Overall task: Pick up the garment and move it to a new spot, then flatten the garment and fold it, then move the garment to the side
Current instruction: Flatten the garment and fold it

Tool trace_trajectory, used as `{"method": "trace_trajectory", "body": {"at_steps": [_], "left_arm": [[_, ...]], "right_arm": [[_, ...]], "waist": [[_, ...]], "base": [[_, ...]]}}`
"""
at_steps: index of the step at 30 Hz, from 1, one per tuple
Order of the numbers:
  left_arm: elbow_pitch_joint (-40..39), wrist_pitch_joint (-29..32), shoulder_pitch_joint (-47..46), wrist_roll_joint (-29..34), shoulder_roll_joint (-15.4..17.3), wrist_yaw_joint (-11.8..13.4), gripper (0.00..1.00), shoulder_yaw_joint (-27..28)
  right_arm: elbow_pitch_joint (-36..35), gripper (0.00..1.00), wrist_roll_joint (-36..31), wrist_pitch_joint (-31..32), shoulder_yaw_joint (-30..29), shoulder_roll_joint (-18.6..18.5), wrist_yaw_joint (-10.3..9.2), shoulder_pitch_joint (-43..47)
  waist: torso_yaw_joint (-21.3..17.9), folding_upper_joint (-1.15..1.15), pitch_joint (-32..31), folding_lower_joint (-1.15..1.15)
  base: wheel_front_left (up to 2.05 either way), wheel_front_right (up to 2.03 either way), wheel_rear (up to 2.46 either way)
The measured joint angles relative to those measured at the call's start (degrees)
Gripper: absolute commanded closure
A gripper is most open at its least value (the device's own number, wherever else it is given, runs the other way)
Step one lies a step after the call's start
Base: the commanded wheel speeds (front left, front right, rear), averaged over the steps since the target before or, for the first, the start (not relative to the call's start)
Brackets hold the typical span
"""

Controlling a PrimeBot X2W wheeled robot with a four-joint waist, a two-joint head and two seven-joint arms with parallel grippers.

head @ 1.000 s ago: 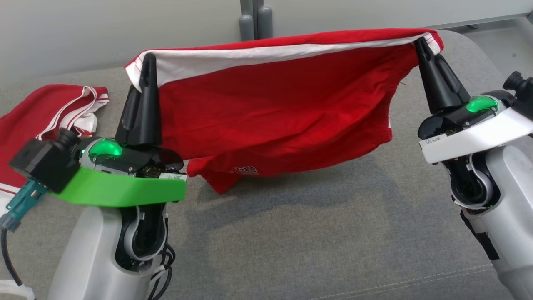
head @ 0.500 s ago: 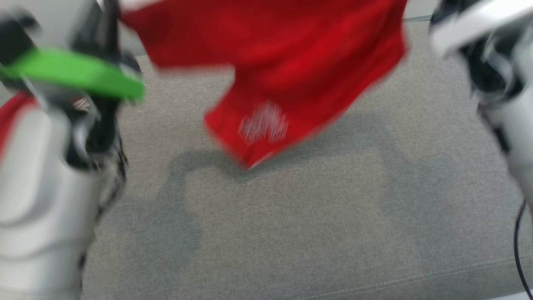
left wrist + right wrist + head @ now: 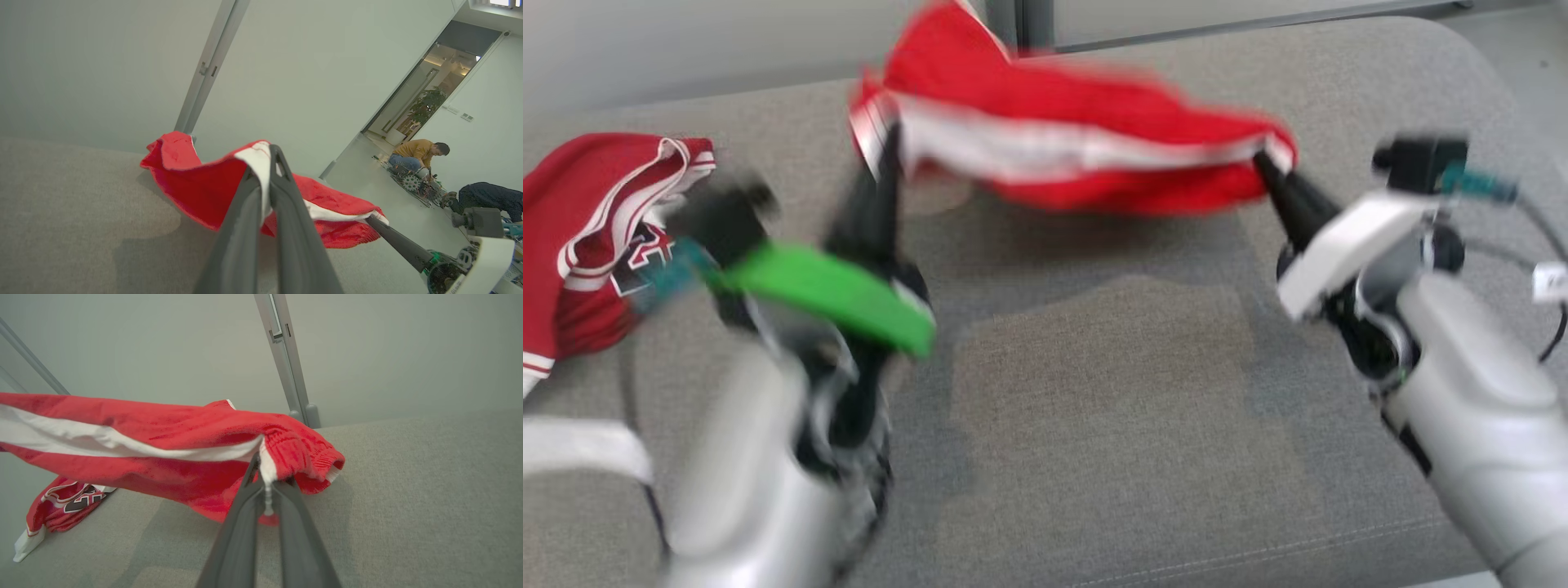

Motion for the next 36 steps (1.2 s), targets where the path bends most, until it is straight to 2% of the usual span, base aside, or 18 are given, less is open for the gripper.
{"method": "trace_trajectory", "body": {"at_steps": [2,6,14,20,36], "left_arm": [[1.88,-0.12,7.82,-1.09,-1.54,0.05,1.0,-1.96],[4.44,-2.75,16.68,-1.93,-1.68,0.05,1.0,-3.63],[4.8,-9.47,18.08,-2.01,-1.12,-1.41,1.0,-1.26],[2.96,-10.0,20.44,0.88,-0.2,-2.6,1.0,-1.25],[0.24,-10.45,34.51,4.02,1.8,-2.76,1.0,-1.65]], "right_arm": [[2.32,1.0,0.35,-0.11,0.76,0.01,0.03,4.11],[5.03,1.0,2.04,-2.37,-0.07,0.4,0.43,8.72],[4.3,1.0,-0.15,-9.12,1.7,0.44,1.01,9.34],[2.2,1.0,-4.19,-10.53,3.05,-2.01,1.51,11.12],[-3.2,1.0,-9.53,-10.69,4.46,-3.72,1.33,24.38]], "waist": [[-0.06,0.0,0.88,0.0],[0.03,0.0,2.59,0.0],[0.7,0.0,2.62,0.0],[1.19,0.0,0.53,0.0],[2.75,0.0,-6.36,0.0]], "base": [[0.0,0.0,0.0],[0.0,0.0,0.0],[0.0,0.0,0.0],[0.0,0.0,0.0],[0.0,0.0,0.0]]}}
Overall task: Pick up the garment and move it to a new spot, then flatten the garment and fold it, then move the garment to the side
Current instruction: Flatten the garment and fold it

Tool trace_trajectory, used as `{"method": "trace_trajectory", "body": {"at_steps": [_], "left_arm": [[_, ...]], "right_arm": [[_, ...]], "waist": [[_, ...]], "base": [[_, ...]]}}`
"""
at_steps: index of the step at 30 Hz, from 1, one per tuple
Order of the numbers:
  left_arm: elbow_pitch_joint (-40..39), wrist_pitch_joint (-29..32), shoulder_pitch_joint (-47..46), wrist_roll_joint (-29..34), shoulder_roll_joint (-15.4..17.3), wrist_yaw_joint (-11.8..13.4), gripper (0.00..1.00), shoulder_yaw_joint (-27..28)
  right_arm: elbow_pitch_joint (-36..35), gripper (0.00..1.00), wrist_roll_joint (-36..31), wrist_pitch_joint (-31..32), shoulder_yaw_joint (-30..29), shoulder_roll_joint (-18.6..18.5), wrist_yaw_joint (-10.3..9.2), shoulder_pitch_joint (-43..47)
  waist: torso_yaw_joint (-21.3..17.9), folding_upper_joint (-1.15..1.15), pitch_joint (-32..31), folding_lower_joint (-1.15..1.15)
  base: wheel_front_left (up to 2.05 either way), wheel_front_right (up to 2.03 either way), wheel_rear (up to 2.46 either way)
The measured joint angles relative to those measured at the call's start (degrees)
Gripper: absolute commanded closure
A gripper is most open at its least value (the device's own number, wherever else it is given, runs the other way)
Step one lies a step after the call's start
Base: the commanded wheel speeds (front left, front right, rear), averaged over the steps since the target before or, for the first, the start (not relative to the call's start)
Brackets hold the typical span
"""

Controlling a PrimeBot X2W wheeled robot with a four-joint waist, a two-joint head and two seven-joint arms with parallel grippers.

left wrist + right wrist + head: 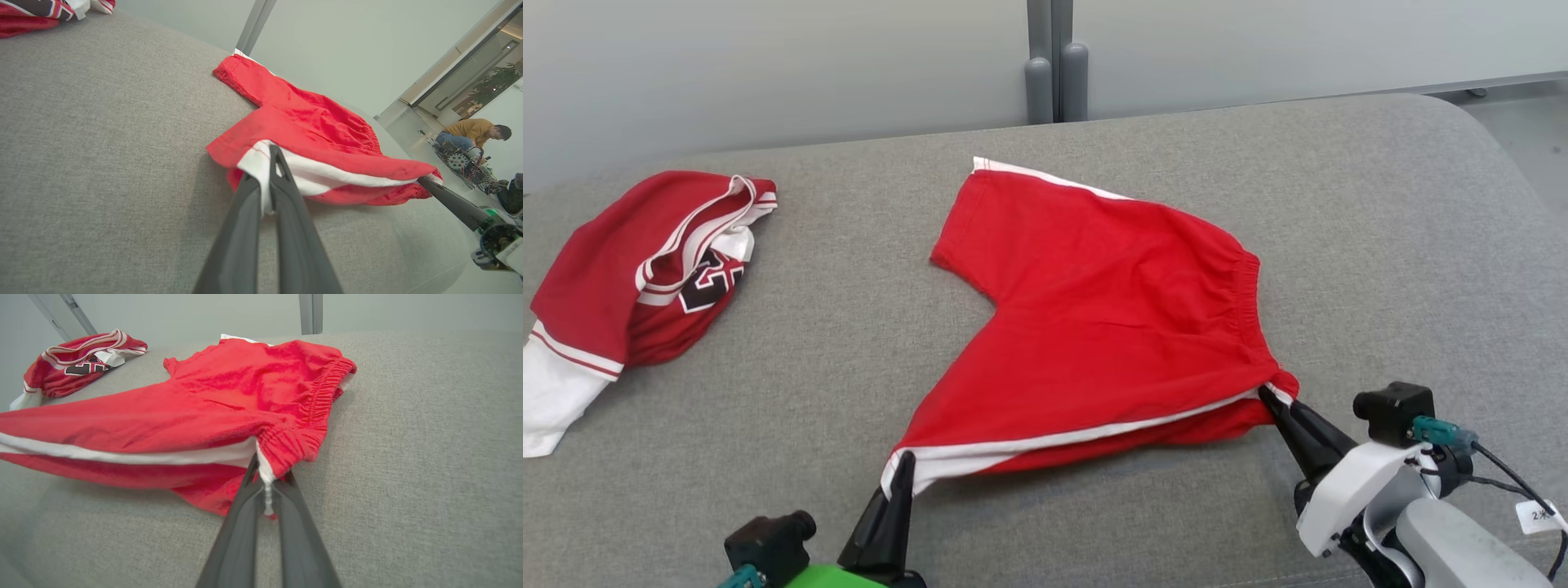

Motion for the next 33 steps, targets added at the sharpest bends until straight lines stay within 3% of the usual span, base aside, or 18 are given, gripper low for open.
{"method": "trace_trajectory", "body": {"at_steps": [8,14,16,21,23,24,25,26,33], "left_arm": [[3.33,0.0,1.32,0.9,1.67,-2.4,1.0,-2.5],[6.94,0.0,1.4,0.99,2.25,-3.83,1.0,-3.65],[8.02,0.04,1.41,1.03,2.79,-3.89,1.0,-4.01],[10.09,0.62,1.41,1.16,3.76,-4.41,1.0,-4.93],[10.82,0.64,1.41,1.18,3.83,-4.67,1.0,-5.09],[11.2,0.65,1.41,1.19,3.88,-4.8,0.76,-5.15],[11.44,0.65,1.41,1.19,3.91,-4.82,0.28,-5.13],[11.9,0.99,1.41,1.19,3.92,-4.82,0.0,-5.12],[13.57,0.97,2.09,3.25,5.91,-4.75,0.0,-4.68]], "right_arm": [[0.11,1.0,-7.1,0.0,3.2,-1.3,-1.52,3.2],[0.26,0.81,-9.34,0.0,3.6,-0.44,-2.46,4.47],[0.29,0.7,-9.79,0.0,3.36,-0.23,-2.53,5.04],[1.03,0.69,-10.76,0.0,3.11,-0.38,-2.96,6.35],[1.4,0.62,-11.16,0.0,2.91,-0.55,-2.97,6.55],[1.54,0.51,-11.22,0.0,2.7,-0.64,-3.02,6.6],[1.63,0.19,-11.23,0.0,2.48,-0.71,-3.04,6.67],[1.7,0.0,-11.23,0.0,2.04,-0.76,-3.3,7.1],[1.65,0.0,-11.55,0.0,-0.21,-1.16,-3.9,9.33]], "waist": [[-0.46,0.0,-0.42,0.0],[-0.8,0.0,-0.43,0.0],[-0.94,0.0,-0.45,0.0],[-1.29,0.0,-0.55,0.0],[-1.44,0.0,-0.63,0.0],[-1.52,0.0,-0.68,0.0],[-1.59,0.0,-0.73,0.0],[-1.72,0.0,-0.87,0.0],[-2.09,0.0,-1.39,0.0]], "base": [[0.0,0.0,0.0],[0.0,0.0,0.0],[0.0,0.0,0.0],[0.0,0.0,0.0],[0.0,0.0,0.0],[0.0,0.0,0.0],[0.0,0.0,0.0],[0.0,0.0,0.0],[0.0,0.0,0.0]]}}
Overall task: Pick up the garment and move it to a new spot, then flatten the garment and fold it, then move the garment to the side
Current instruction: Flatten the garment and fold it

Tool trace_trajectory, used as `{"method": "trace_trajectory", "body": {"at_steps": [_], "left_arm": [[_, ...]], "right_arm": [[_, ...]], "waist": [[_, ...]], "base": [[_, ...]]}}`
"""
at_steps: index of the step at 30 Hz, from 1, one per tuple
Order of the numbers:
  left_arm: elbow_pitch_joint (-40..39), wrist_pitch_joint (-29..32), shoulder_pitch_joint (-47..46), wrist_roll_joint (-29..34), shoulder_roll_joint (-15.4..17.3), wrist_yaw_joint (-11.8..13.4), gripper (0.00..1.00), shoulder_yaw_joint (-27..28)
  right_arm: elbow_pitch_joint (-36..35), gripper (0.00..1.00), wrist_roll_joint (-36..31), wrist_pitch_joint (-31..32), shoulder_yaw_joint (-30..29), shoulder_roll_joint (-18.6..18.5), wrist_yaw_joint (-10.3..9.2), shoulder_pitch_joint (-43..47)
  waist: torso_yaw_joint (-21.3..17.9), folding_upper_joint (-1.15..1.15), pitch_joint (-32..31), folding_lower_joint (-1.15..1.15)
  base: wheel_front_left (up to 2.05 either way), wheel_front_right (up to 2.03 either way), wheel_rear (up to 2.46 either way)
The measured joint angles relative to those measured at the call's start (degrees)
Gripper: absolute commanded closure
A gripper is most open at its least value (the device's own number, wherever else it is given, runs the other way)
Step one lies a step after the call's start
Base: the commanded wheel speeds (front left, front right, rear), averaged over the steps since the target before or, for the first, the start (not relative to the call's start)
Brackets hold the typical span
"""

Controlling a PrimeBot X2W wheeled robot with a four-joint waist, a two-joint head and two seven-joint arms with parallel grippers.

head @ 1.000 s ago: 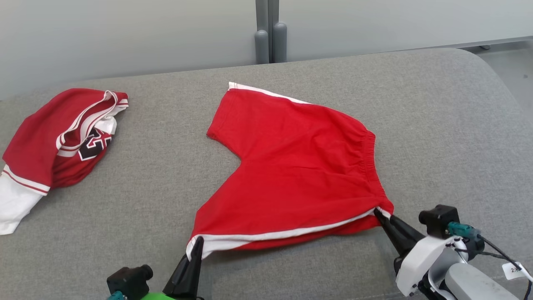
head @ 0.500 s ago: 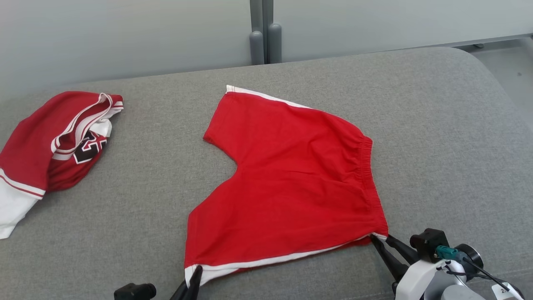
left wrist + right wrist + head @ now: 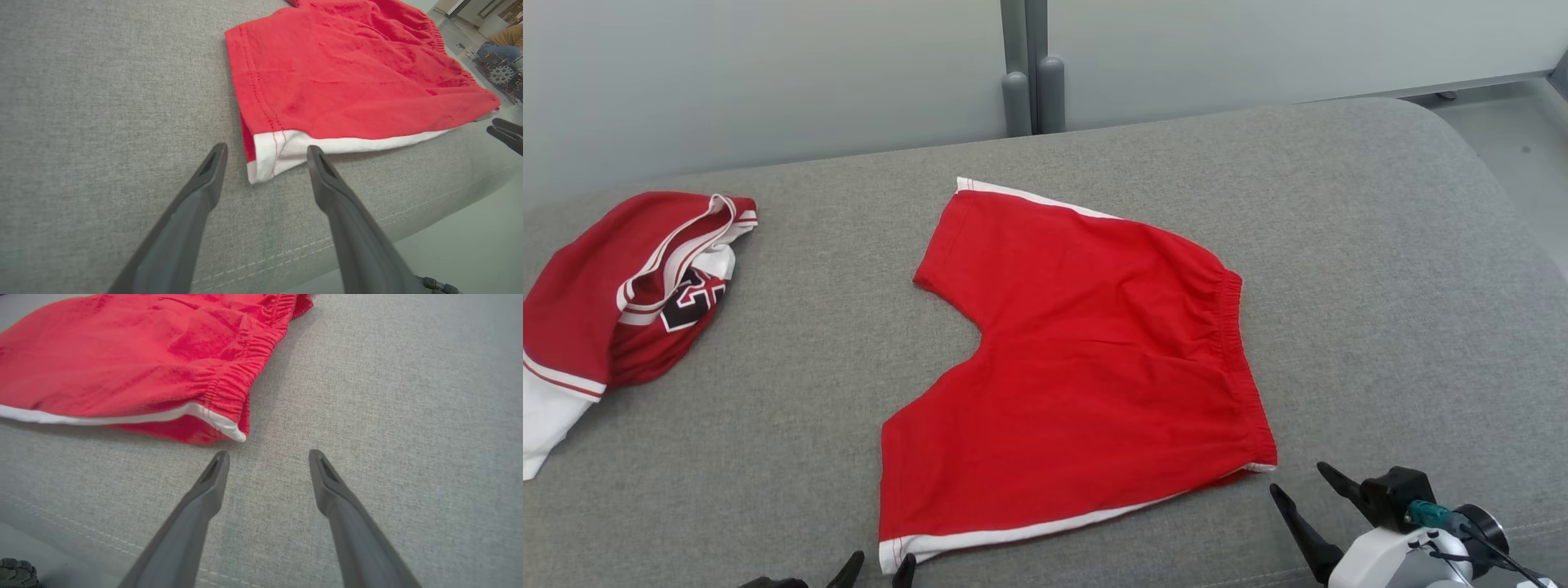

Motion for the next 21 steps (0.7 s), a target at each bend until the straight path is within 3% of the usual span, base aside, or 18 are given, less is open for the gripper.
{"method": "trace_trajectory", "body": {"at_steps": [14,21], "left_arm": [[-4.2,-0.98,2.03,1.02,2.47,2.74,0.0,7.39],[-9.69,-1.02,-2.19,3.49,0.78,4.16,0.0,9.26]], "right_arm": [[-8.38,0.0,-2.25,0.0,-8.72,-1.77,-4.15,-0.66],[-13.07,0.0,-3.38,-0.01,-12.29,-0.63,-7.03,-4.29]], "waist": [[-0.35,0.0,-1.65,0.0],[-0.46,0.0,-2.34,0.0]], "base": [[0.0,0.0,0.0],[0.0,0.0,0.0]]}}
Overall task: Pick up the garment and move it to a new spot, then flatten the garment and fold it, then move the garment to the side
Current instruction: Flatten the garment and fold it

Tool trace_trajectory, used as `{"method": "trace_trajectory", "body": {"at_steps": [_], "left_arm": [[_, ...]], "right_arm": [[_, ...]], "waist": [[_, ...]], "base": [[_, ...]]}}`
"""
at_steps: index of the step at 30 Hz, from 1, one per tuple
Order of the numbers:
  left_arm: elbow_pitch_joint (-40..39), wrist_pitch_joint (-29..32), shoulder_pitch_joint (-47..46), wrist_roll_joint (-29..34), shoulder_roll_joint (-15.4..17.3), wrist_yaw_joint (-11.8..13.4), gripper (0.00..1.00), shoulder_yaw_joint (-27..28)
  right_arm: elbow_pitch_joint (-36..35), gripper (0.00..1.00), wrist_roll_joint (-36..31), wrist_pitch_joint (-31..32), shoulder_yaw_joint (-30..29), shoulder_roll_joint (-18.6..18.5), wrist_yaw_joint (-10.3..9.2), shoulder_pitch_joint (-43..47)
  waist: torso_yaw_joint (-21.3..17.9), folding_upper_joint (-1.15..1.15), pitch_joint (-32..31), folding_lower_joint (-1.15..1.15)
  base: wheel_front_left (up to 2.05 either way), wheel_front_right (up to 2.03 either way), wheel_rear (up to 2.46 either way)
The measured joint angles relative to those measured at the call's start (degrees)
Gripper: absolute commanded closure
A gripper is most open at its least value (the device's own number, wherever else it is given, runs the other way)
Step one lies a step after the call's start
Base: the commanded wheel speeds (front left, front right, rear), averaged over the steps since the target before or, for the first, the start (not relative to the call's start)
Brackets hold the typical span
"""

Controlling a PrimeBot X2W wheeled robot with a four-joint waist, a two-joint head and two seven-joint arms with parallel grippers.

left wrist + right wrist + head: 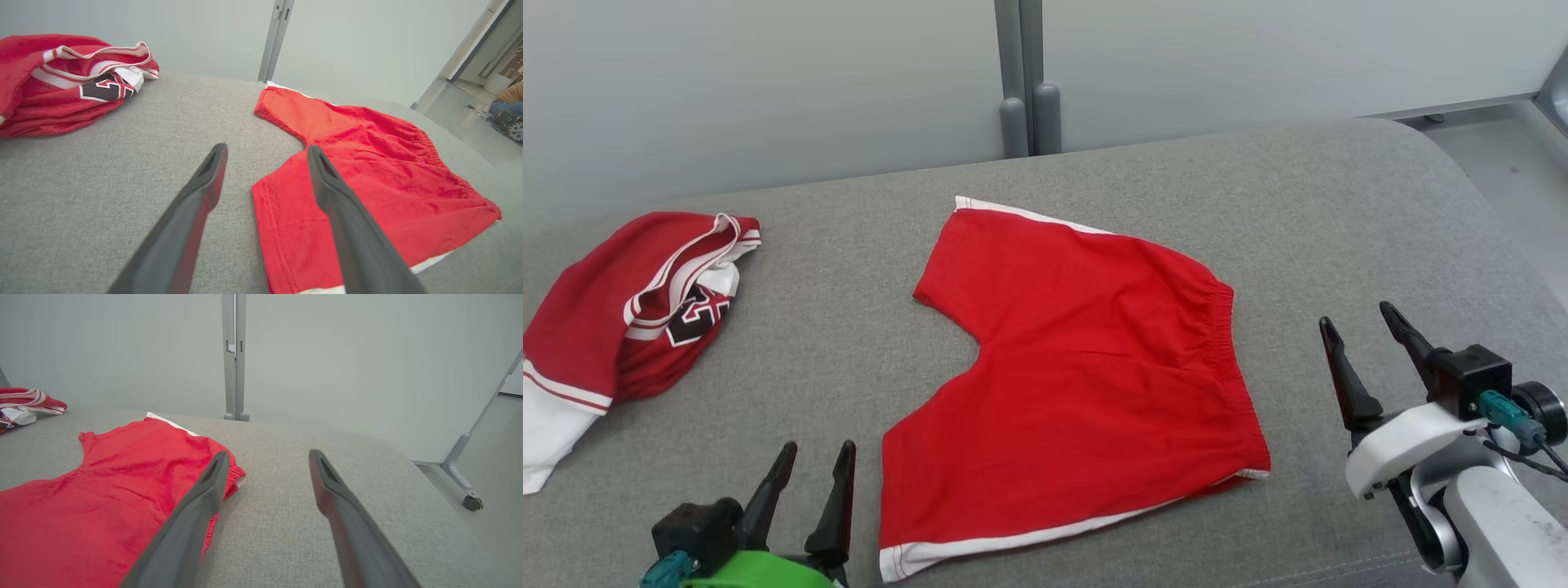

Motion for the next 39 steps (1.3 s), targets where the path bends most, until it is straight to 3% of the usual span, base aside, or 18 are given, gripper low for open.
{"method": "trace_trajectory", "body": {"at_steps": [10,26,39], "left_arm": [[-4.68,0.0,-1.43,1.67,-5.25,3.41,0.0,3.49],[-5.55,0.0,-0.27,6.62,-7.1,4.83,0.0,3.81],[-5.72,0.0,0.41,7.76,-8.09,4.85,0.0,4.03]], "right_arm": [[-4.17,0.0,-0.71,0.0,-1.34,5.2,-1.18,-0.73],[-4.5,0.0,-2.13,0.0,-1.15,9.34,-1.9,1.31],[-4.14,0.0,-2.77,0.0,-1.23,9.87,-2.1,1.38]], "waist": [[-0.32,0.0,-1.09,0.0],[-0.64,0.0,-2.36,0.0],[-0.57,0.0,-2.37,0.0]], "base": [[0.0,0.0,0.0],[0.0,0.0,0.0],[0.0,0.0,0.0]]}}
